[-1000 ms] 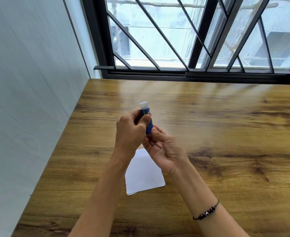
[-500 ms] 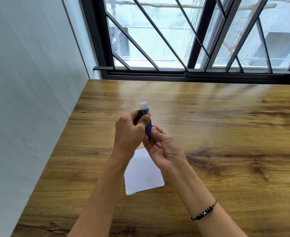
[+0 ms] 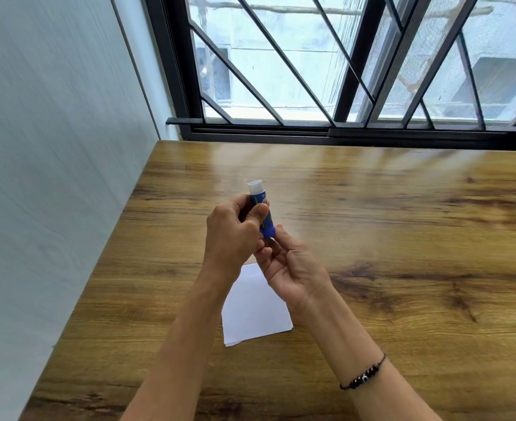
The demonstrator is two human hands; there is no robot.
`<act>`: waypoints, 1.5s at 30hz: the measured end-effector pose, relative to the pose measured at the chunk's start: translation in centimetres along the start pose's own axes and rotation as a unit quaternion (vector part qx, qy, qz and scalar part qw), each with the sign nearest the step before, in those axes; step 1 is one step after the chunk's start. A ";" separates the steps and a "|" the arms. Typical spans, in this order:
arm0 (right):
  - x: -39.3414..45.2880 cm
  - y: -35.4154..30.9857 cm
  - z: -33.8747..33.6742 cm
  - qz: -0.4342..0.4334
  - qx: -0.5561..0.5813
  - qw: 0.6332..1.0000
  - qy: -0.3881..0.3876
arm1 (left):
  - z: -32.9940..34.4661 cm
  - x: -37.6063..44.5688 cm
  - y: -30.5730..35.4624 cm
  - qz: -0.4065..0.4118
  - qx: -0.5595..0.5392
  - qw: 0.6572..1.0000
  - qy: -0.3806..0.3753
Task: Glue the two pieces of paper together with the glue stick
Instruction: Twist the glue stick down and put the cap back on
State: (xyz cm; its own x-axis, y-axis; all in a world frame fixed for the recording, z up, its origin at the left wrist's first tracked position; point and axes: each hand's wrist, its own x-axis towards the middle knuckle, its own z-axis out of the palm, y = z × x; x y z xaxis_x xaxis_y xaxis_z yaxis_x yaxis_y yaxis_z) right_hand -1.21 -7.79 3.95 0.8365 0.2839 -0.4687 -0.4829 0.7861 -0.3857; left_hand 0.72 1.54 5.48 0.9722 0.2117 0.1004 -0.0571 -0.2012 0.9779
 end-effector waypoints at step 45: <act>0.2 0.1 -0.3 -0.022 -0.021 0.999 -0.028 | -0.3 0.0 -0.2 -0.006 -0.009 1.000 0.000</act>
State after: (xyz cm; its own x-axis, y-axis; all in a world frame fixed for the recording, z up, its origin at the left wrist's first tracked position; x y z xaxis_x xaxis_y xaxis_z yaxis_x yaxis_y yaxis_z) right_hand -1.15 -7.79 3.55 0.8692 0.2811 -0.4068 -0.4557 0.7745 -0.4387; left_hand 0.68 1.88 5.33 0.9726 0.2149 0.0889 -0.0497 -0.1816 0.9821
